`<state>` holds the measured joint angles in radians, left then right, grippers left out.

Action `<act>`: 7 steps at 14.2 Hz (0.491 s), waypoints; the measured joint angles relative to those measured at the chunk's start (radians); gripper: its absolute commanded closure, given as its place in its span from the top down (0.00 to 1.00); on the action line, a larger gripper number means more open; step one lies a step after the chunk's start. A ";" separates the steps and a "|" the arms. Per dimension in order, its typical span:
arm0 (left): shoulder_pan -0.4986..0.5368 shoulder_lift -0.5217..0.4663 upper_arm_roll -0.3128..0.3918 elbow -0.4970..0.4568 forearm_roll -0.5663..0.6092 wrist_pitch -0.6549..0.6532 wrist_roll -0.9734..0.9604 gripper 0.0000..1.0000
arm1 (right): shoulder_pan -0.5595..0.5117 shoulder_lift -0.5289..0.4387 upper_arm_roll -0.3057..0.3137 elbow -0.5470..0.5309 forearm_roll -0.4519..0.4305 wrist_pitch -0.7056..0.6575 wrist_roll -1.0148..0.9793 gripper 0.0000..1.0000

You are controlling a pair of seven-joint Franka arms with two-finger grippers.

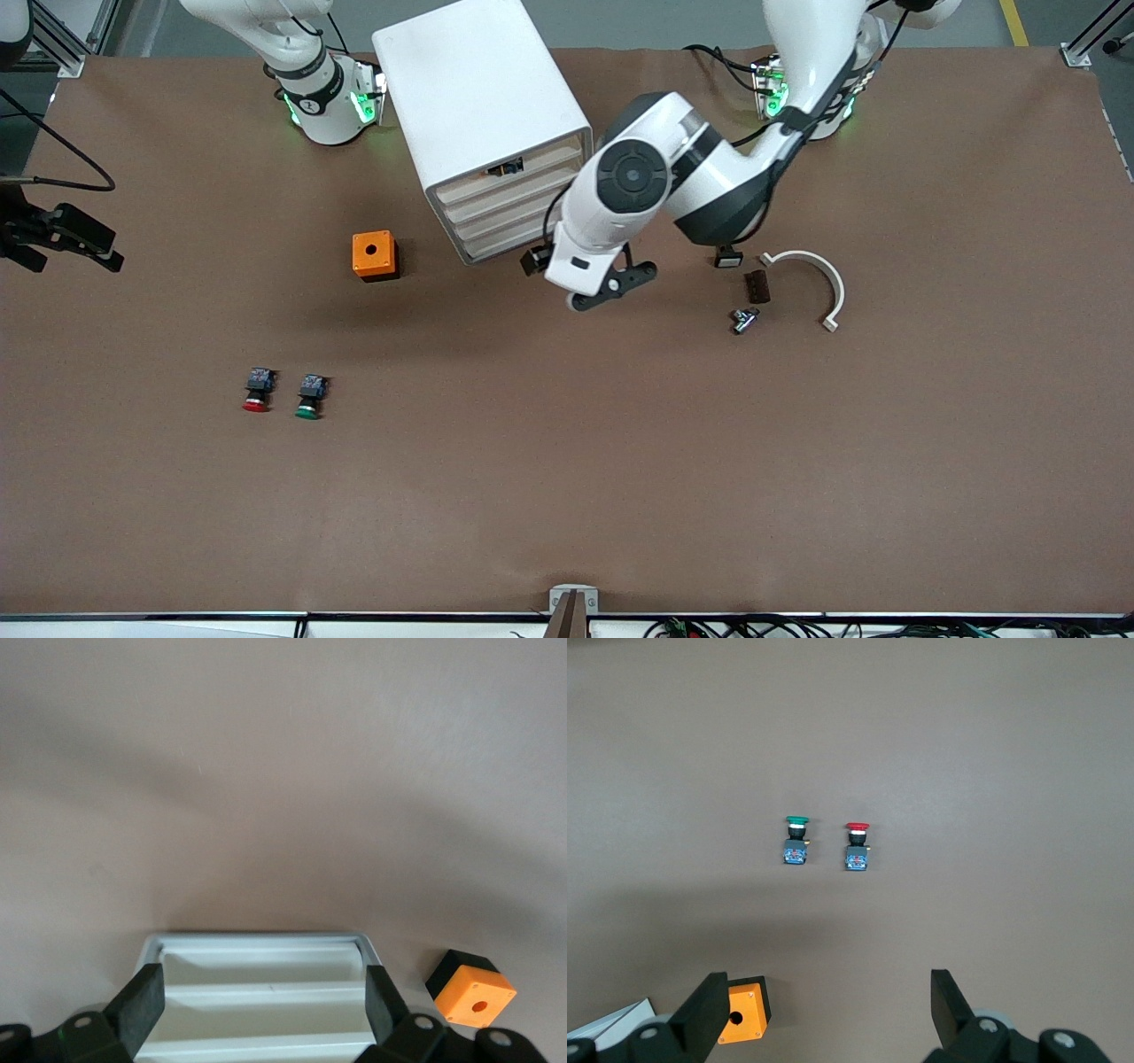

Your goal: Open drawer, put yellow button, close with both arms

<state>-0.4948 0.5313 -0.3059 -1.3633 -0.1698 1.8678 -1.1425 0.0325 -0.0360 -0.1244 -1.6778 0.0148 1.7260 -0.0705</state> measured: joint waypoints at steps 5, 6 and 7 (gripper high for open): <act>0.163 -0.157 0.002 -0.173 0.022 -0.015 0.325 1.00 | -0.002 0.001 -0.002 0.000 0.000 0.000 0.000 1.00; 0.202 -0.191 0.002 -0.215 0.025 -0.016 0.403 1.00 | -0.002 0.001 -0.002 0.000 0.000 0.000 0.000 1.00; 0.240 -0.225 0.002 -0.254 0.026 -0.017 0.474 1.00 | -0.002 0.001 -0.002 0.000 0.000 0.000 0.002 1.00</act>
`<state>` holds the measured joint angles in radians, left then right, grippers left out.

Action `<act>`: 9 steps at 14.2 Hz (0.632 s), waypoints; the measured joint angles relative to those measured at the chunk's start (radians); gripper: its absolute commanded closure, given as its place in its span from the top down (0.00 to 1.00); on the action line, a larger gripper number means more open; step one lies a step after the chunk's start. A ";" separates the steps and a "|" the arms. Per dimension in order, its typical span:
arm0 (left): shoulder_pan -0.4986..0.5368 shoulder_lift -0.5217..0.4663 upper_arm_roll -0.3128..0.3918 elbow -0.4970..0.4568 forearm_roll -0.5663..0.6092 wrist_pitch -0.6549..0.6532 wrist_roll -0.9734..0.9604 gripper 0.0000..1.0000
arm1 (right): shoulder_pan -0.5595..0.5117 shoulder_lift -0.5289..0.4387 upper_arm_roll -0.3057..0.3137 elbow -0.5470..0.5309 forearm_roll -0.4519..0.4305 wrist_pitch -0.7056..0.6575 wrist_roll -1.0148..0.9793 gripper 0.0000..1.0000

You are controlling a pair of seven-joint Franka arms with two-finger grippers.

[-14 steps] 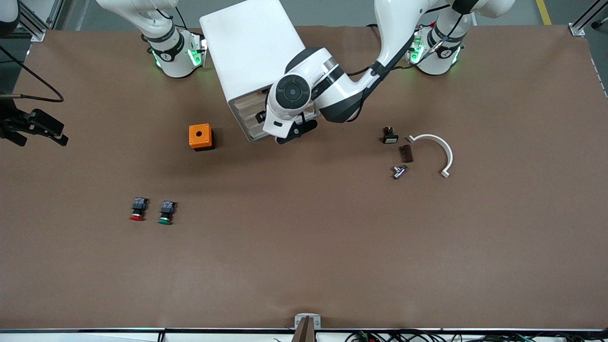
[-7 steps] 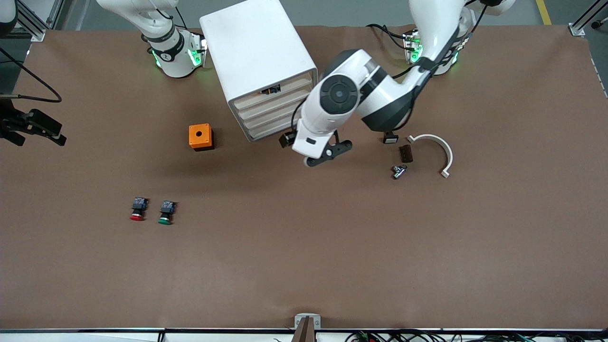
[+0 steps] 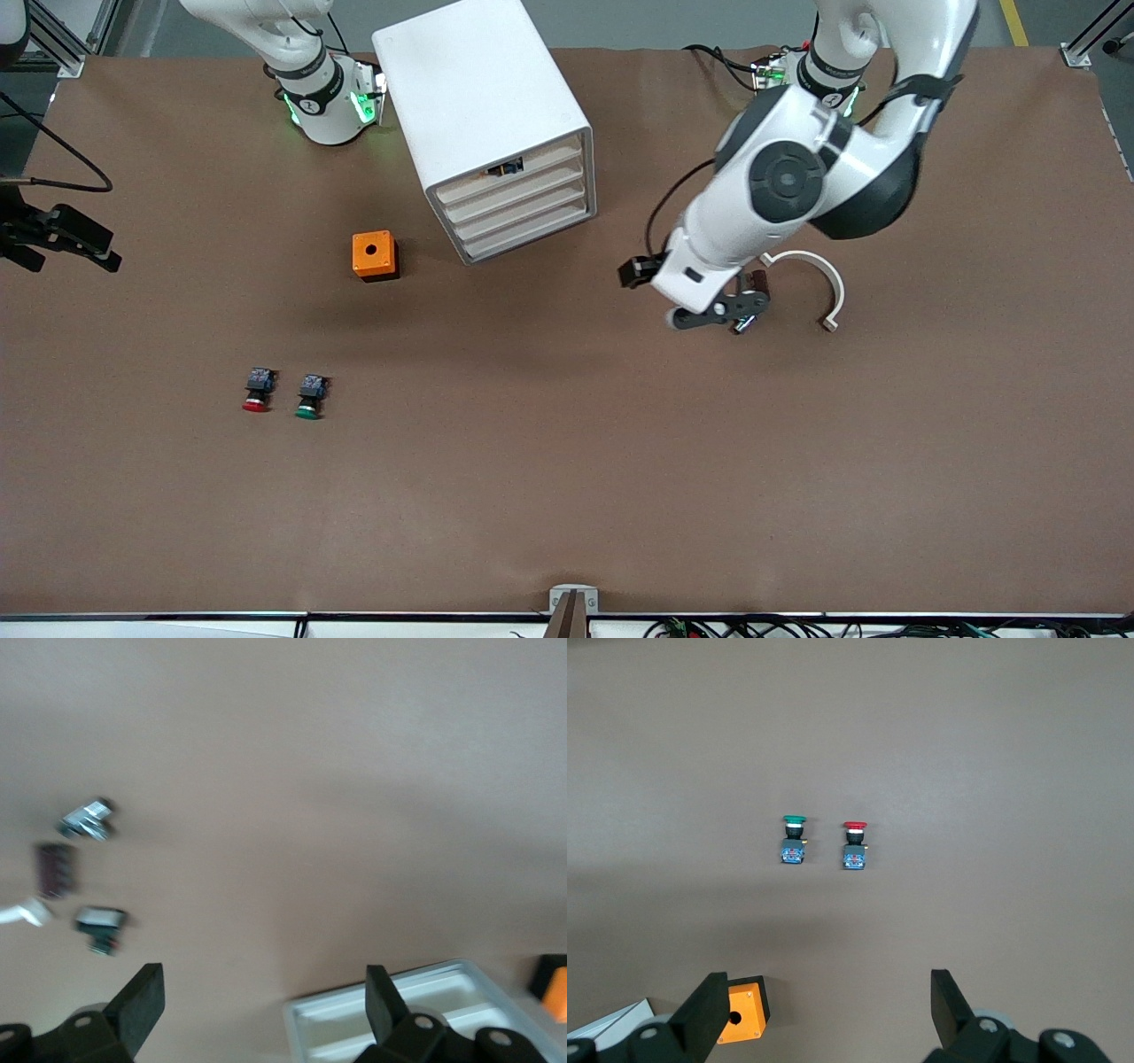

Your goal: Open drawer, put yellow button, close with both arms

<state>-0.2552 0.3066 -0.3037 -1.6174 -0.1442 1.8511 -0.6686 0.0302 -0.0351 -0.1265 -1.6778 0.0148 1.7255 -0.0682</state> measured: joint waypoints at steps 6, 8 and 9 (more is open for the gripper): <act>0.210 -0.195 0.000 -0.161 0.002 -0.010 0.135 1.00 | 0.000 0.000 0.000 0.000 0.000 0.000 0.029 1.00; 0.283 -0.220 0.001 -0.163 0.002 -0.046 0.139 1.00 | 0.000 0.000 0.000 0.003 0.000 0.000 0.030 1.00; 0.310 -0.226 0.001 -0.158 0.002 -0.075 0.141 1.00 | 0.000 0.000 0.000 0.007 0.000 0.000 0.030 1.00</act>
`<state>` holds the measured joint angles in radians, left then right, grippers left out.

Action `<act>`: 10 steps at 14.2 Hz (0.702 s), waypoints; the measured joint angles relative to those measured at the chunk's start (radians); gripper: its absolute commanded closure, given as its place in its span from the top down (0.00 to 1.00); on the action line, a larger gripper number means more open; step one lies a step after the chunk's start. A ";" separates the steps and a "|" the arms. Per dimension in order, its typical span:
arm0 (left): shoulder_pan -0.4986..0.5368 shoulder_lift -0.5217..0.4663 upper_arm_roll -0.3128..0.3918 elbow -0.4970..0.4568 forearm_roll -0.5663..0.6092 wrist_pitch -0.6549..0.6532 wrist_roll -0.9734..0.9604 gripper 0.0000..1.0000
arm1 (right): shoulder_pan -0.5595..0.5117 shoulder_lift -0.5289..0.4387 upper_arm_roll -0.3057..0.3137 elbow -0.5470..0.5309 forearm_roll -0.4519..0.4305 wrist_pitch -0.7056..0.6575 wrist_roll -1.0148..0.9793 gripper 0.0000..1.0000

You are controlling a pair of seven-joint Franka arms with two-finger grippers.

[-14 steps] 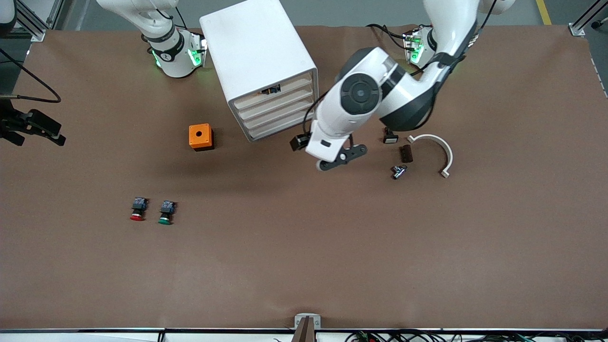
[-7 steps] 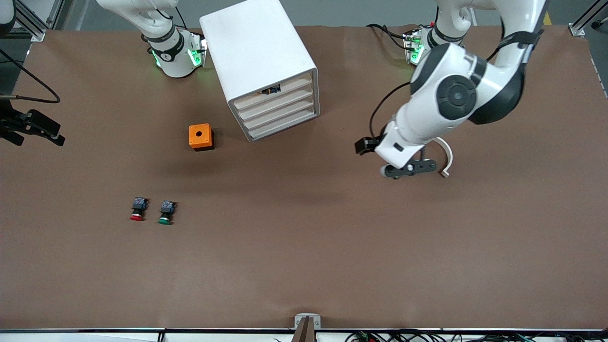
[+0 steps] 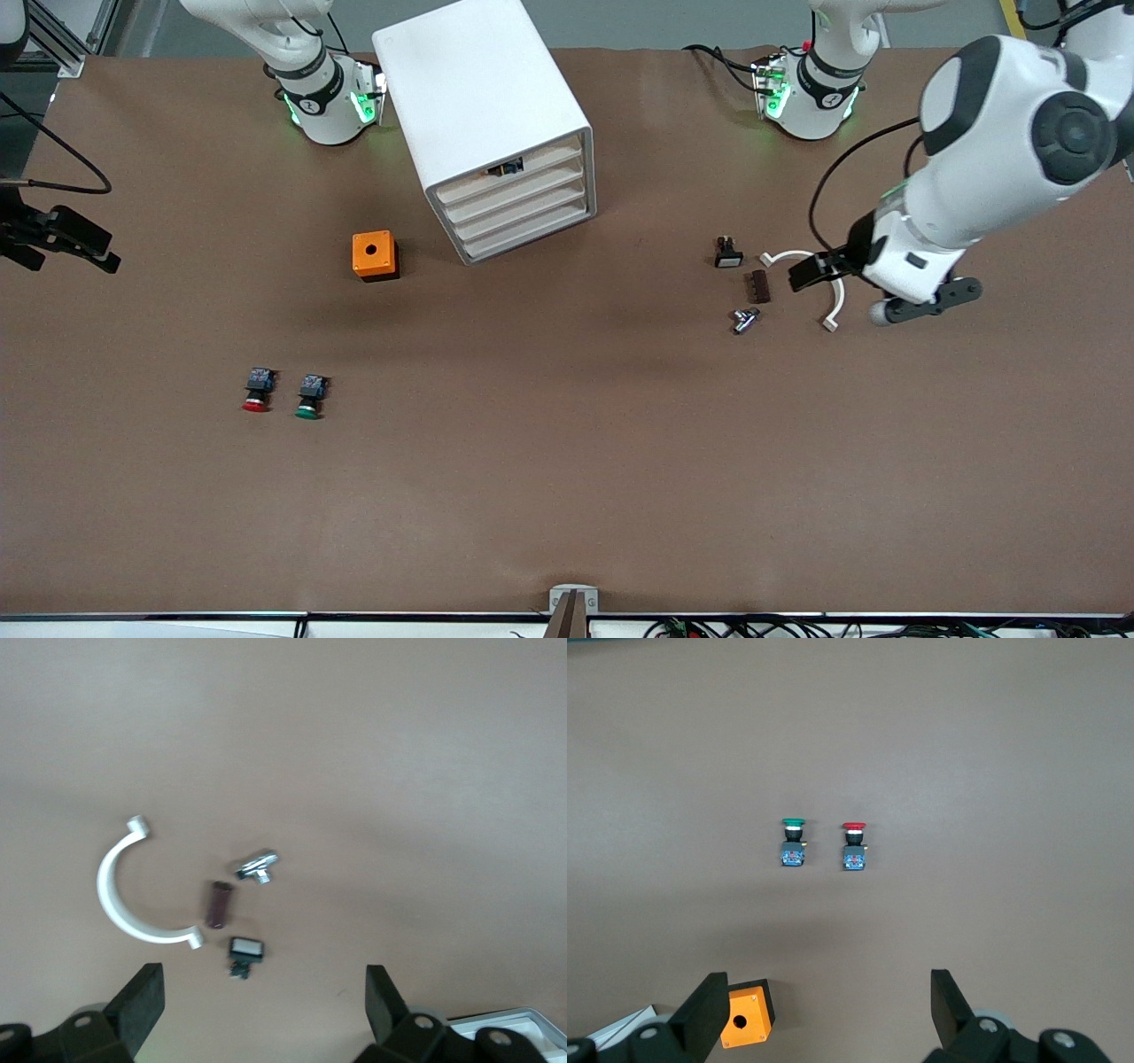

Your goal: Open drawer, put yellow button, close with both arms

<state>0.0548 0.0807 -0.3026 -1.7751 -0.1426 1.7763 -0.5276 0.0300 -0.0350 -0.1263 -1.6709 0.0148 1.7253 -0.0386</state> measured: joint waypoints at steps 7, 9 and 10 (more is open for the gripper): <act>0.047 -0.001 0.001 0.068 0.000 -0.046 0.051 1.00 | 0.000 -0.008 0.000 0.017 0.000 0.000 0.000 1.00; 0.060 -0.002 0.003 0.083 0.005 -0.082 0.153 1.00 | 0.000 -0.008 0.000 0.017 0.000 0.000 0.000 1.00; 0.077 -0.002 0.005 0.090 0.015 -0.099 0.219 1.00 | 0.000 -0.008 0.000 0.017 0.000 0.000 0.000 1.00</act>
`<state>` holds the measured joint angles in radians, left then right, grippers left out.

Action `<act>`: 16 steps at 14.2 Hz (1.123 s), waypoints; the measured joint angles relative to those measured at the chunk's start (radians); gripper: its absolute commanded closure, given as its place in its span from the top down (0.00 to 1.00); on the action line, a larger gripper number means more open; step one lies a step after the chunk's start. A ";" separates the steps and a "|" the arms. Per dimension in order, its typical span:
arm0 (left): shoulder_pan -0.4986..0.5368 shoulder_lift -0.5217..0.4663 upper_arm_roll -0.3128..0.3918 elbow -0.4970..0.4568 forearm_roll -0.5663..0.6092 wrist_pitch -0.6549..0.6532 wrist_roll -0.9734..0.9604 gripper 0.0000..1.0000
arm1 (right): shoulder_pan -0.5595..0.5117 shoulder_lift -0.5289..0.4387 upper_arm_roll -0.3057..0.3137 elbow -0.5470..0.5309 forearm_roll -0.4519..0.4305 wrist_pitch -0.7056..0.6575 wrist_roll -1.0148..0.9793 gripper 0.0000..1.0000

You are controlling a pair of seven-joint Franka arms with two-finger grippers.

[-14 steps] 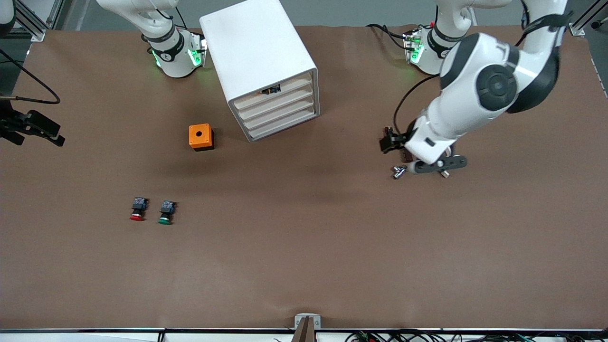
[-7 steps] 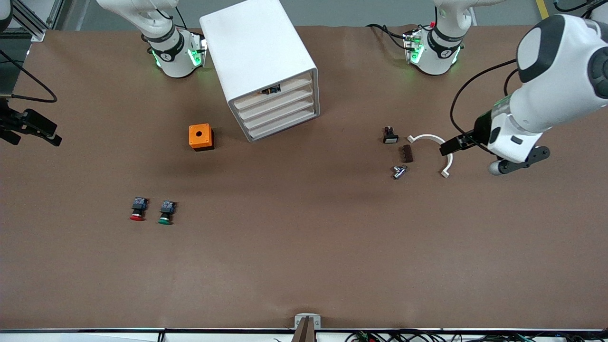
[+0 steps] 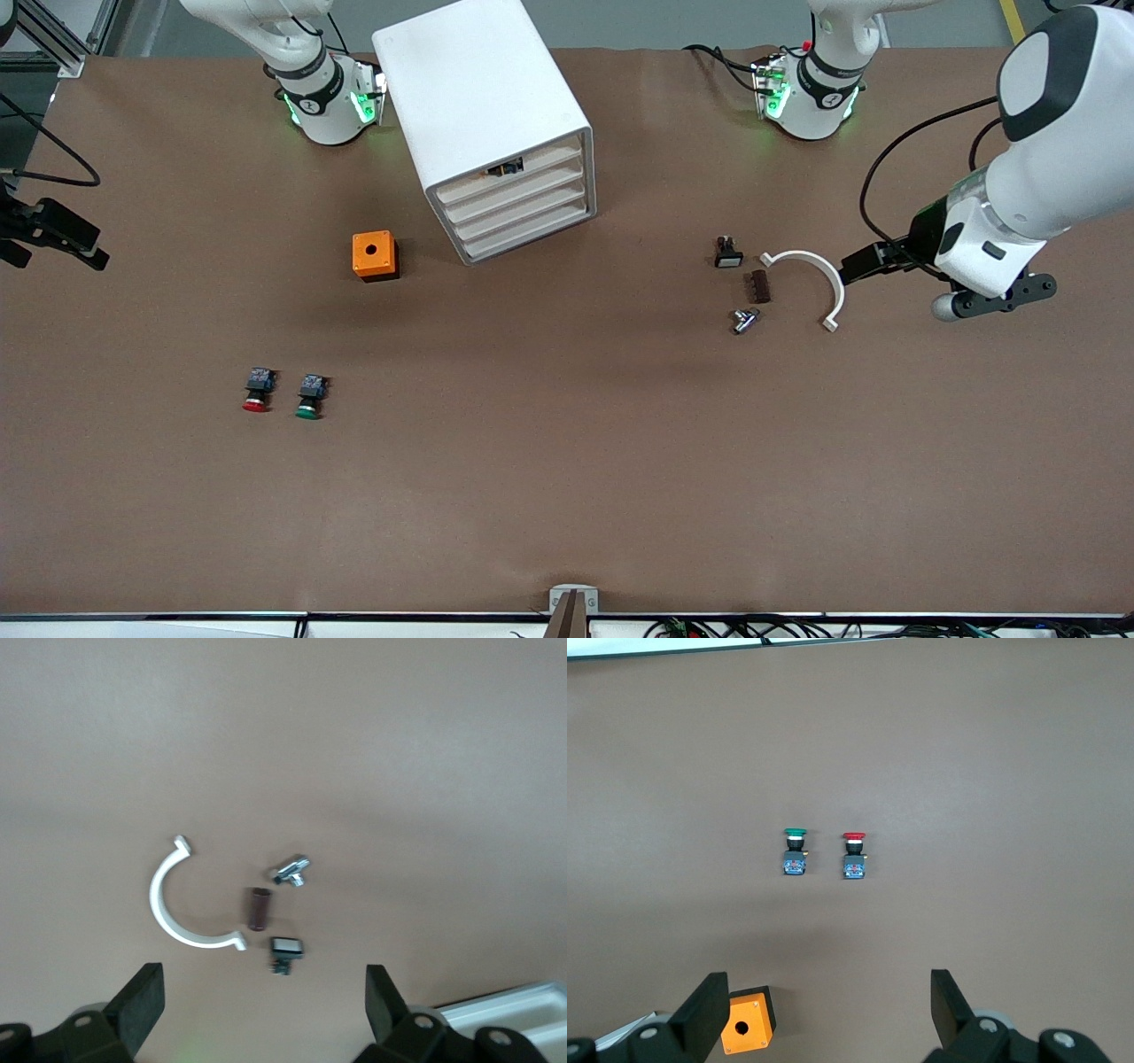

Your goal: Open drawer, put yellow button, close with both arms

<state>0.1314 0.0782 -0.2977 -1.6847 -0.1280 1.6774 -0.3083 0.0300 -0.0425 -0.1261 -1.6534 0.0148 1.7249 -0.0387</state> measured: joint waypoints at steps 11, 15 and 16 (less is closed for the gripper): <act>0.138 -0.122 0.002 -0.033 0.013 -0.071 0.308 1.00 | 0.000 0.000 0.000 0.000 0.000 -0.003 0.000 1.00; 0.048 -0.122 0.084 -0.034 0.025 -0.060 0.308 1.00 | 0.000 0.000 0.000 0.000 0.000 -0.003 0.000 1.00; -0.002 -0.122 0.133 -0.034 0.026 -0.058 0.308 1.00 | 0.000 0.000 0.000 0.000 0.000 -0.003 0.000 1.00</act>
<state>0.1297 -0.0435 -0.1650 -1.7185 -0.1021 1.6196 -0.0004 0.0300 -0.0426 -0.1264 -1.6531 0.0148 1.7220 -0.0387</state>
